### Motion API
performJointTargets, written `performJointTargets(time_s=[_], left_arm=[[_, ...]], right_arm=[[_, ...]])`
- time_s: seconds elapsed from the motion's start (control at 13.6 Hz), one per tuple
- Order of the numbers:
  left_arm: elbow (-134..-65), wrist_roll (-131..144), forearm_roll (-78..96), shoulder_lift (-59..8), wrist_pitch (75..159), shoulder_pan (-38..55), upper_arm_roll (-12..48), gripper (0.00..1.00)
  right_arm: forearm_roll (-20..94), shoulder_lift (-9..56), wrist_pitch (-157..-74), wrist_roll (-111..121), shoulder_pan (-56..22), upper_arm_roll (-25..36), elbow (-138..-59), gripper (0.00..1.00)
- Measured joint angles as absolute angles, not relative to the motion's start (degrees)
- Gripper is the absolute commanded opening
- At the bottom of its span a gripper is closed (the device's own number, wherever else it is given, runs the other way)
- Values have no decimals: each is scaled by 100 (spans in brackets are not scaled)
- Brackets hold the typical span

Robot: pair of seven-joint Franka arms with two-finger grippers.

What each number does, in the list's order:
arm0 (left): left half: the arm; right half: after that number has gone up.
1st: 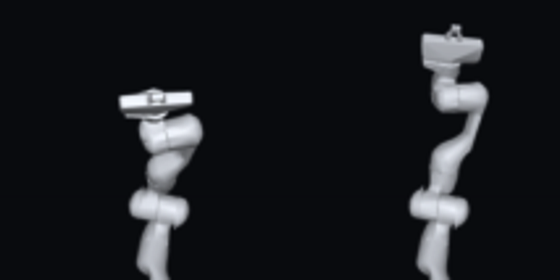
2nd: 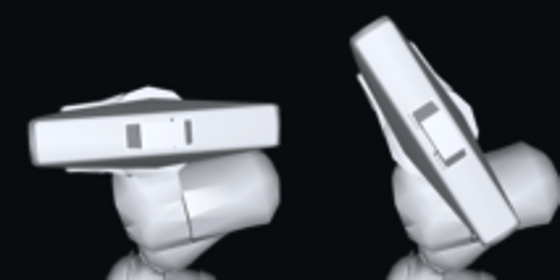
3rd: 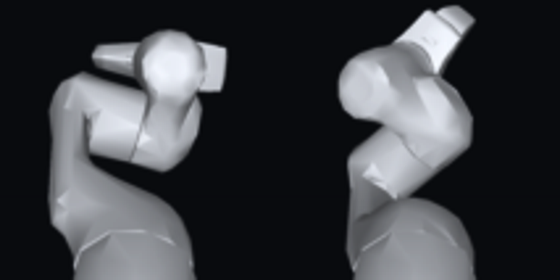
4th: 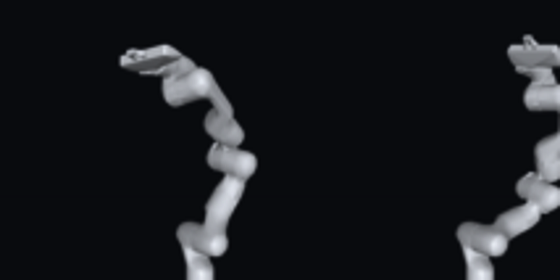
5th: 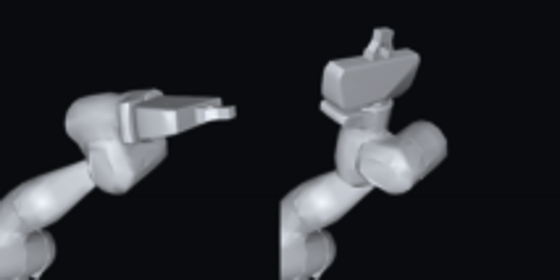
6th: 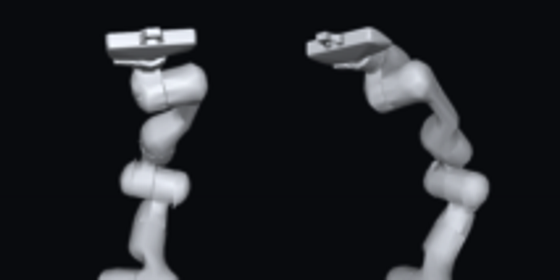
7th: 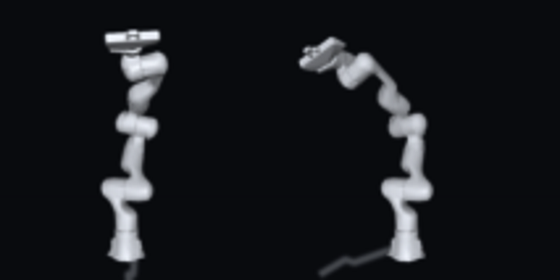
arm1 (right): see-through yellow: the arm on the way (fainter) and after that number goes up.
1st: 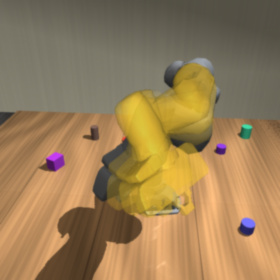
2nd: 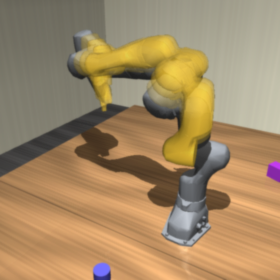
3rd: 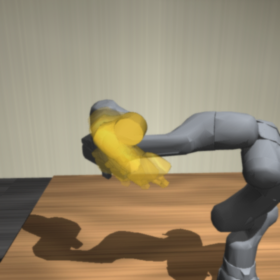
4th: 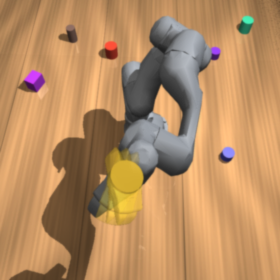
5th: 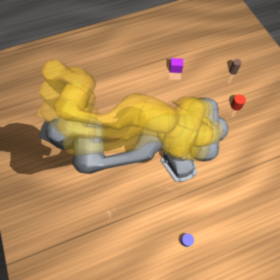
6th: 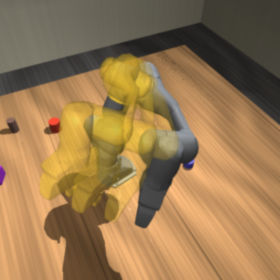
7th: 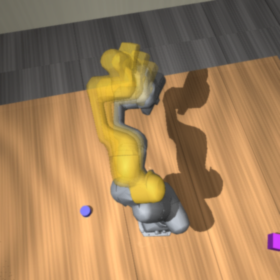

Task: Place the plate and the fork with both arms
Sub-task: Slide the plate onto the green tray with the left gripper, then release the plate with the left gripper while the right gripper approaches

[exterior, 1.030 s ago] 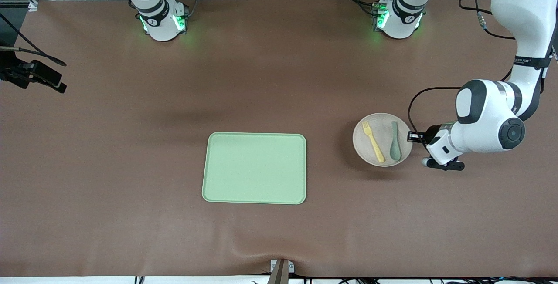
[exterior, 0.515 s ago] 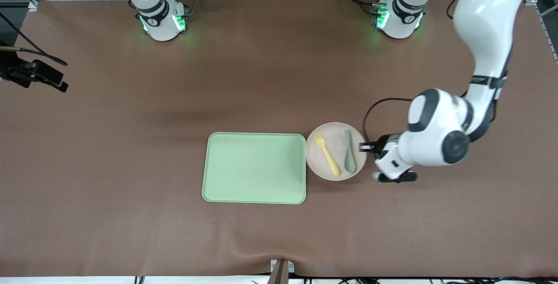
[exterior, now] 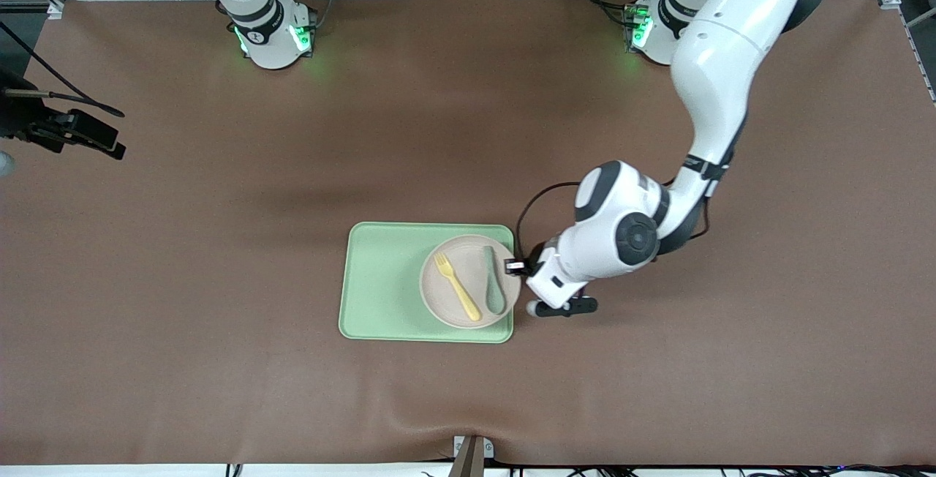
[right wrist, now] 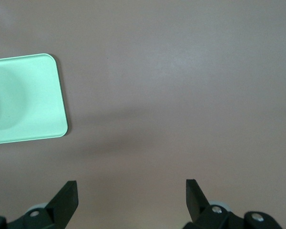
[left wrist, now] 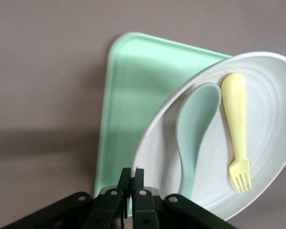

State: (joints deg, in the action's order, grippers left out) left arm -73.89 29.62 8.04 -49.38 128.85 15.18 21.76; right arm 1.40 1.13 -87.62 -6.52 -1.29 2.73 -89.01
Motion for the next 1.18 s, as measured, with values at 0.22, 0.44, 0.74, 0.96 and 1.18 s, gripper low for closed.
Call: performJointTargets(time_s=[0.22, 0.44, 0.74, 0.96, 1.18], left_arm=[[-7363, 2995, 804, -5138, 13190, 1693, 2161, 0], [-7358, 2995, 804, -5304, 13395, 1755, 2121, 0], [-7352, 2995, 804, -5521, 13582, 2163, 1826, 0], [-7349, 2995, 805, -5590, 13610, 2216, 1800, 0], [-7331, 3015, 805, -5591, 13616, 2218, 1791, 100]], right_arm=[[156, 314, -8883, -652, -140, 270, -8905, 100], [514, 666, -8986, -652, -278, 260, -8910, 100], [979, 1176, -9393, -650, -505, 246, -8910, 100], [986, 1364, -9881, -659, -850, 241, -8907, 100], [986, 1559, -10421, -672, -1208, 236, -8907, 100]])
